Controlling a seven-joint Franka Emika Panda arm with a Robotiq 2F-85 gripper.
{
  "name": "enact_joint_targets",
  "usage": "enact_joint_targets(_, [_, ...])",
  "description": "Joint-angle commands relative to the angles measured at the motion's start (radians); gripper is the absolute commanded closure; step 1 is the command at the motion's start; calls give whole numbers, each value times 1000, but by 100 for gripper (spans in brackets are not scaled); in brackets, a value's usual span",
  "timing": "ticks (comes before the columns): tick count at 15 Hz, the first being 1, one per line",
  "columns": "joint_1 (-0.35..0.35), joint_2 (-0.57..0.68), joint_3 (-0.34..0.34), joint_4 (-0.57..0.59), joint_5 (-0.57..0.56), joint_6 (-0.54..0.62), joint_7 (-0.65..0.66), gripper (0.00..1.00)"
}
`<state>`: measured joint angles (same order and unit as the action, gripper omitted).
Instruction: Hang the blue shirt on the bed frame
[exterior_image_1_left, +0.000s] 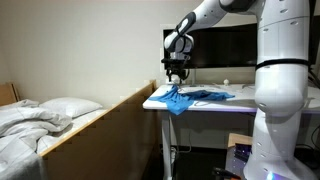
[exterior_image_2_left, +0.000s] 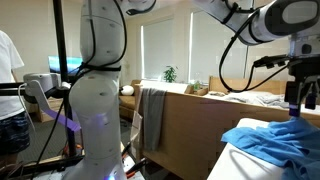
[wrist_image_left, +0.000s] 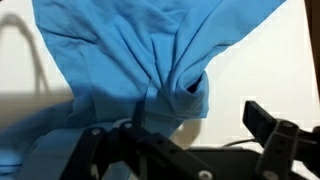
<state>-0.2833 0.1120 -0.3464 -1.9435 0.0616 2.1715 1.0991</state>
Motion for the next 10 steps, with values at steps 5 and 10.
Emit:
enact_joint_targets(5, [-10, 52, 11, 13, 41, 46, -33, 0])
enact_joint_targets(10, [-11, 91, 26, 12, 86, 48, -45, 4])
